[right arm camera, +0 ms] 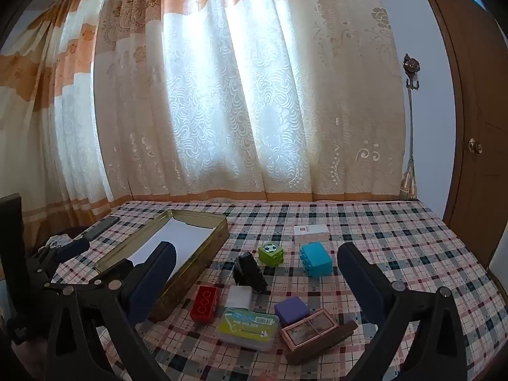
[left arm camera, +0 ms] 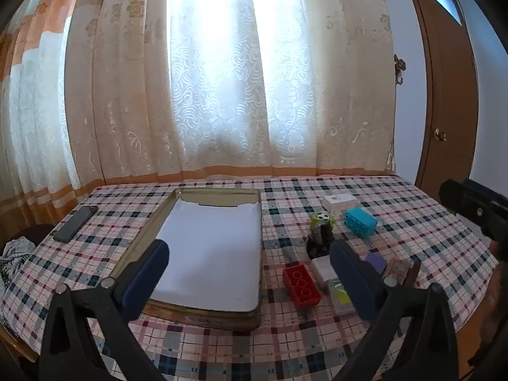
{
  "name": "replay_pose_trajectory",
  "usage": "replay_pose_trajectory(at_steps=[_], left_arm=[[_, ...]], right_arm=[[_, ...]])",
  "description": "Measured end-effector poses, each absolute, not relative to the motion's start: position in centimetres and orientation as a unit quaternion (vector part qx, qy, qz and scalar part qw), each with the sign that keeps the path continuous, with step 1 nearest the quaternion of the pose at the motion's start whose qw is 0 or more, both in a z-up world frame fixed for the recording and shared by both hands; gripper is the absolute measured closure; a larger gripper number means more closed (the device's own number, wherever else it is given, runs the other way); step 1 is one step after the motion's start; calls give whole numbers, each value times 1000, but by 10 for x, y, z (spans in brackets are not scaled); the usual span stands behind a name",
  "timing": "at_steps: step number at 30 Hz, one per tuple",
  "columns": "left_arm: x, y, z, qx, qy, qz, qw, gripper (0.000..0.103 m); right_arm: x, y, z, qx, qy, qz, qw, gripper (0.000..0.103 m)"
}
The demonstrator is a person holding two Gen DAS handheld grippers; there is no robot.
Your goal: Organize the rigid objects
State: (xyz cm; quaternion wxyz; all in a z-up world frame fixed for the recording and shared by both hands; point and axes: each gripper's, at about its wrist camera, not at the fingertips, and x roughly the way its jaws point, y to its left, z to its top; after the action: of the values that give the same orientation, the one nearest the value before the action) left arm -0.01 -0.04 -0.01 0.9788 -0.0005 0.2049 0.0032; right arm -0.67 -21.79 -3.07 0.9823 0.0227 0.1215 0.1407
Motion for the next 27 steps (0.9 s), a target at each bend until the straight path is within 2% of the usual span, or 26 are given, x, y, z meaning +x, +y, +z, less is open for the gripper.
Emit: replay_pose_trajectory(at_steps=[27], left_arm=[[2, -6, -8, 5, 214, -7, 977, 0]], right_arm=[[-5, -227, -36, 35, 135, 135, 981, 1]])
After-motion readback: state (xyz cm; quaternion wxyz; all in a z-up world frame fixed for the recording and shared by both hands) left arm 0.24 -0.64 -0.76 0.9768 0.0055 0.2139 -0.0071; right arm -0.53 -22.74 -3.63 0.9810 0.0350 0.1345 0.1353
